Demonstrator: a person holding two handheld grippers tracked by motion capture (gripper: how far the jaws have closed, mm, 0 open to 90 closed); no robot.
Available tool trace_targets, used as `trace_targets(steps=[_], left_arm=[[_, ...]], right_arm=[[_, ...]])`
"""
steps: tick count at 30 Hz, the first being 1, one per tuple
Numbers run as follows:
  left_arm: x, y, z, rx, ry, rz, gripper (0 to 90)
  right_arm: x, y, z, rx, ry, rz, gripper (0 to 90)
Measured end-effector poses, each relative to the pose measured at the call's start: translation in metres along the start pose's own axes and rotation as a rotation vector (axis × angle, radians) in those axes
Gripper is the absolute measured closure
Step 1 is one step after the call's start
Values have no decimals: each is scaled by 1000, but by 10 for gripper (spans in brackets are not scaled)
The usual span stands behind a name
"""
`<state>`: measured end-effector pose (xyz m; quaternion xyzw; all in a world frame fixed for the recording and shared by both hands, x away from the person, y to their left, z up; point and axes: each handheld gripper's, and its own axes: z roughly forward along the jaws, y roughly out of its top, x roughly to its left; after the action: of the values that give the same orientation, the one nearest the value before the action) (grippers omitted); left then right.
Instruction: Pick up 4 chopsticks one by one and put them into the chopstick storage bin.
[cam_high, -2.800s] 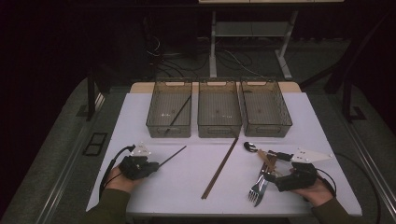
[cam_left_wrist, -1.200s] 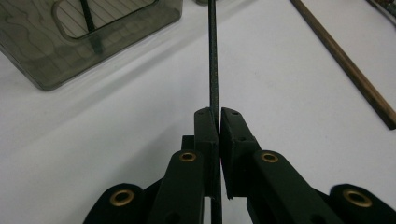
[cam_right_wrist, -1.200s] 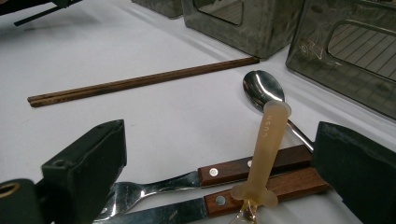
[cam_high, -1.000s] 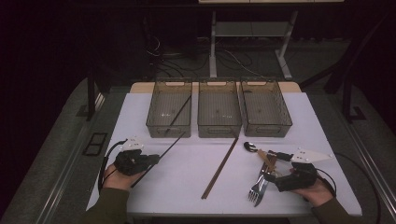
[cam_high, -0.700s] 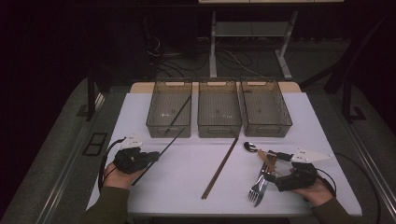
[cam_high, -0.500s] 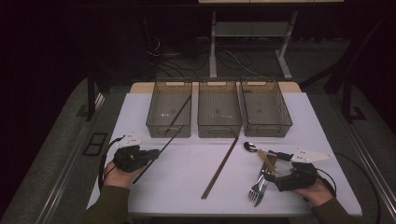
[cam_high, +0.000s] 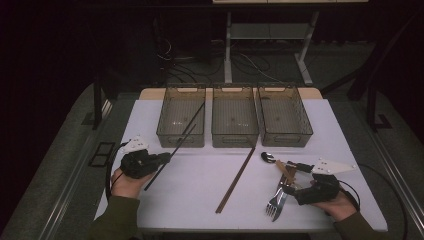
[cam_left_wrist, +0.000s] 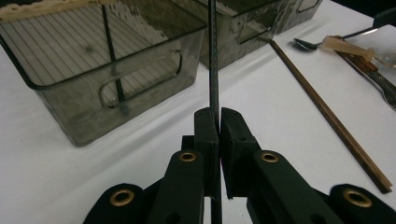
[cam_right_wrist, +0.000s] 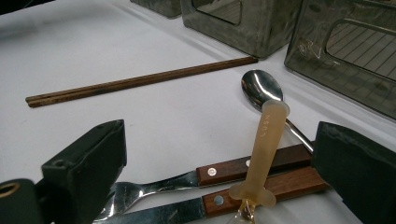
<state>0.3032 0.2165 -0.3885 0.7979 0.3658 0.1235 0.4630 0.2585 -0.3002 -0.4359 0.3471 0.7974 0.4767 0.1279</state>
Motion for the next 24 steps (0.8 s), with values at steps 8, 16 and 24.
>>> trace_targets(steps=[8,16,24], left_arm=[[5,7,2,-35,-5,-14,857],[8,18,7,-59,-3,-19,857],[15,36,11,-112,-1,-28,857]], right_arm=[[0,0,0,0,-2,0,36],[-1,0,0,-2,-2,10,36],[-1,0,0,-3,-2,9,36]])
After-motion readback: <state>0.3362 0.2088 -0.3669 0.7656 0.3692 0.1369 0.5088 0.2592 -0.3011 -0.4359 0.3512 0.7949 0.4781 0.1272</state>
